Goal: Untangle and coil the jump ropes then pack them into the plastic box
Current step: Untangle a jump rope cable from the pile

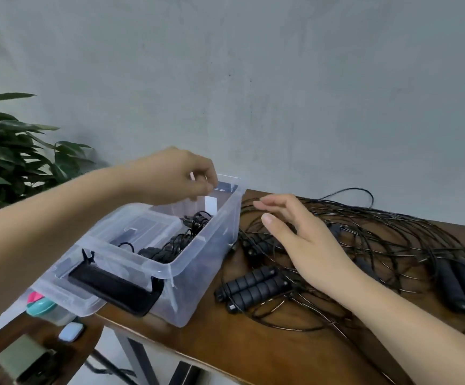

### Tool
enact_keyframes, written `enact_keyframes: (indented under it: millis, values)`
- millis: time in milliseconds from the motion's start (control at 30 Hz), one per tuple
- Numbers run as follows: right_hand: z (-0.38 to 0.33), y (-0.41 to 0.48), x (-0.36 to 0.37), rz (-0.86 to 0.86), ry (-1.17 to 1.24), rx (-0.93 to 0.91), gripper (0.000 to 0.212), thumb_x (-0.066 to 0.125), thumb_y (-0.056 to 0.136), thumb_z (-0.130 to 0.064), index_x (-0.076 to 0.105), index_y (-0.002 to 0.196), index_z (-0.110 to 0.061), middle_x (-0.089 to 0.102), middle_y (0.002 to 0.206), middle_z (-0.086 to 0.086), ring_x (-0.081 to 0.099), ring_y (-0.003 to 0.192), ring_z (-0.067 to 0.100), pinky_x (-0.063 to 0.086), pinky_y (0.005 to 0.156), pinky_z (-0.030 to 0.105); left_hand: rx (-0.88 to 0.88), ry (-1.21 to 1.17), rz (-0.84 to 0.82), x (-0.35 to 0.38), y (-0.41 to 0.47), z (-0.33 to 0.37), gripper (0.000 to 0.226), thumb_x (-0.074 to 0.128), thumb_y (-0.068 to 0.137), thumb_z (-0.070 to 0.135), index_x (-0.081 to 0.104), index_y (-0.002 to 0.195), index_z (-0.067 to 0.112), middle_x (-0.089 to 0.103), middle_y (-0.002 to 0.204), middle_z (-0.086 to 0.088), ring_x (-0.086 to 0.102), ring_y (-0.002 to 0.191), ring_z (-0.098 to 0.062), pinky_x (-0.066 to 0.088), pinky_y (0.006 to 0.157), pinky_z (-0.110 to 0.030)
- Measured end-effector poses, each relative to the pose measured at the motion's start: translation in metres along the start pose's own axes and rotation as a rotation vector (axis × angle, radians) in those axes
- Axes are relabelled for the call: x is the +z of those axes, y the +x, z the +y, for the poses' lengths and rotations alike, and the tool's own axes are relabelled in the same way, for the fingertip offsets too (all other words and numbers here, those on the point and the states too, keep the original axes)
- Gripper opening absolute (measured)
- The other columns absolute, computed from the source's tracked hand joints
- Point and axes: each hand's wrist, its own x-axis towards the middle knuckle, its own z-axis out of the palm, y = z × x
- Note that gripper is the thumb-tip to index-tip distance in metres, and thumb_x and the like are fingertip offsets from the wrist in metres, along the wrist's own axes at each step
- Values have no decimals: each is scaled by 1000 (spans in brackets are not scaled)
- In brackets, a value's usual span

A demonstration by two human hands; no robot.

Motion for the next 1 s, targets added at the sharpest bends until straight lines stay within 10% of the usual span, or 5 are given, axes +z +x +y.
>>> enact_keyframes:
  millis: [500, 1000]
  values:
    - [94, -166, -129, 197, -504, 358, 26, 56, 107, -44, 58, 133, -44, 61, 129, -23, 56, 109, -5, 43, 96, 21, 114, -546, -9, 150, 8, 167, 9, 64, 101, 43, 70, 101, 37, 75, 86, 16, 72, 83, 1, 57, 80, -31]
    - [161, -283, -159, 360, -991, 442, 46, 61, 96, -47, 62, 138, -28, 64, 132, -9, 53, 128, 18, 34, 115, 41, 190, -625, 109, 309, -18, 239, 8, 61, 104, 39, 68, 103, 42, 66, 104, 24, 61, 105, -1, 49, 85, -21]
